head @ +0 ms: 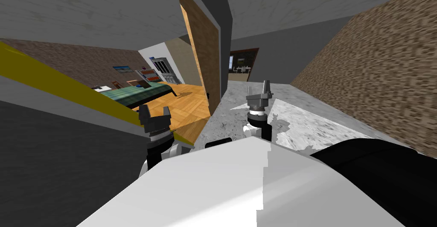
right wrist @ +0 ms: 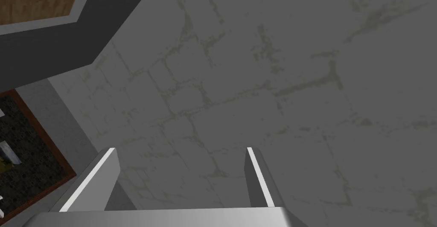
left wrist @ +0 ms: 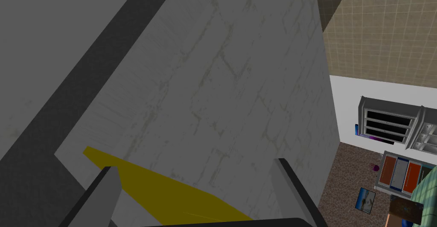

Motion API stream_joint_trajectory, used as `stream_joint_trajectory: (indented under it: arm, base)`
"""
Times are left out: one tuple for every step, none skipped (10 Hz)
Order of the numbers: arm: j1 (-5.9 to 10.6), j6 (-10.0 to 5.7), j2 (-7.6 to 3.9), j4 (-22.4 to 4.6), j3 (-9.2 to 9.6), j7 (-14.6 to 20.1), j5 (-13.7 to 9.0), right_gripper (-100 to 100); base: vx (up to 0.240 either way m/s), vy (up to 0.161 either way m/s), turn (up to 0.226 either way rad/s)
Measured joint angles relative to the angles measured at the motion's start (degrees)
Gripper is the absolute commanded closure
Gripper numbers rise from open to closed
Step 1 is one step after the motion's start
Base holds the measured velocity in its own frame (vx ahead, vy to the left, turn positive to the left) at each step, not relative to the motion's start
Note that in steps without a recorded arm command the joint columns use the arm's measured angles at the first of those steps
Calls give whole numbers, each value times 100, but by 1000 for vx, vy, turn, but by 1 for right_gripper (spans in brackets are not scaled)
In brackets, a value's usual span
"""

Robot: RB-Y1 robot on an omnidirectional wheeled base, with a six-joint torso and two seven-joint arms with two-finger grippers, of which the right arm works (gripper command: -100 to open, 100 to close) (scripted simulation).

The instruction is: Push the door open

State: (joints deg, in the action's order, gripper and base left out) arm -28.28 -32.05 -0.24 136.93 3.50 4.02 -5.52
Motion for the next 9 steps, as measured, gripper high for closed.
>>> stream_joint_trajectory:
  arm:
    - [56, -2, -21, -98, -9, 2, -3, -100]
    - [121, 4, -49, -218, -18, 6, -6, -100]
    - [136, -28, -84, -329, -27, 21, -16, -100]
    - [156, -75, -115, -457, -18, 32, -16, -100]
    - [207, -71, -133, -551, -13, 31, -14, -100]
    - [259, -83, -174, -679, -48, 51, -34, -100]
    - [303, -89, -167, -780, -9, 37, -12, -100]
    - [366, -106, -181, -917, -2, 28, -6, -100]
    - [356, -139, -201, -1003, 18, 31, -3, -100]
  base:
    - [73, -37, 156]
    - [79, -50, 110]
    - [88, -51, 129]
    - [89, -45, 112]
    - [76, -34, 99]
    - [70, -37, 109]
    - [64, -44, 114]
    - [58, -38, 87]
    - [63, -30, 121]
